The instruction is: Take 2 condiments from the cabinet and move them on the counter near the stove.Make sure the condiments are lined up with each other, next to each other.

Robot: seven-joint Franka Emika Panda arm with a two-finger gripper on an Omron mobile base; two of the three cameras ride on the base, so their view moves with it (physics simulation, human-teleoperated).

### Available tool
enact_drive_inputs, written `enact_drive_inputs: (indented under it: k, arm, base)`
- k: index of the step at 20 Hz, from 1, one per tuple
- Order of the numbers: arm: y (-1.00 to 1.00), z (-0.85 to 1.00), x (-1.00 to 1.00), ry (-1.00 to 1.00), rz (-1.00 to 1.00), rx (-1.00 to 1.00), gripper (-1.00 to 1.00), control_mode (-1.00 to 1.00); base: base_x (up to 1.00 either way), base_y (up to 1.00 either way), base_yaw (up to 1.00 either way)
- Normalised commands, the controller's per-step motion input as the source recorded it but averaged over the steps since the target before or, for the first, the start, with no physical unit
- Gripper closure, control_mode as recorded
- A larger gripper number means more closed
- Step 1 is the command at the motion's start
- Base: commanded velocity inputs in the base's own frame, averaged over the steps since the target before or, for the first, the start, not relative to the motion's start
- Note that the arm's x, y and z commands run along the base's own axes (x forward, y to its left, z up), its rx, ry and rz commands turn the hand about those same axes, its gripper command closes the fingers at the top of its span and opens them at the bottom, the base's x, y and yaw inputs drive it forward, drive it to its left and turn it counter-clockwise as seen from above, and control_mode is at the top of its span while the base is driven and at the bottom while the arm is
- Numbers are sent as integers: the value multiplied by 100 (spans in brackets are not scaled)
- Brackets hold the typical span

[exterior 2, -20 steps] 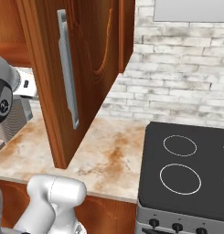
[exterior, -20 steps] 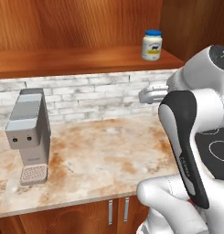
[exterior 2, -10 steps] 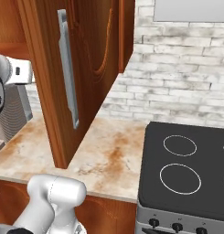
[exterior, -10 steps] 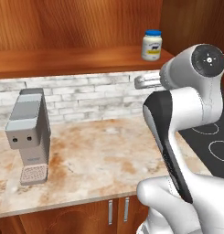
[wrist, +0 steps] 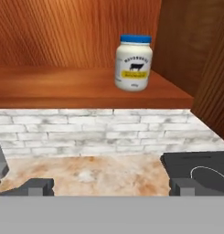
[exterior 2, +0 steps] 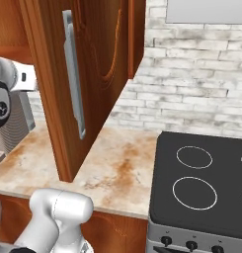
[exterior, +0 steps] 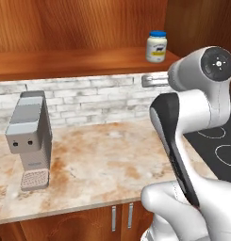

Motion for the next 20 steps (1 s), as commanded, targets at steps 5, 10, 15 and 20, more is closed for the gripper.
enact_drive_inputs:
  k: [5,10,15,20]
  arm:
    - [-6,26,26,-8,-1,3,-100,-100]
    - [-7,36,31,0,-6,0,-100,-100]
    - [-2,38,26,0,-7,0,-100,-100]
    - [-11,19,34,0,-7,0,-100,-100]
  base:
    - [0,0,0]
    - [0,0,0]
    - [0,0,0]
    - [0,0,0]
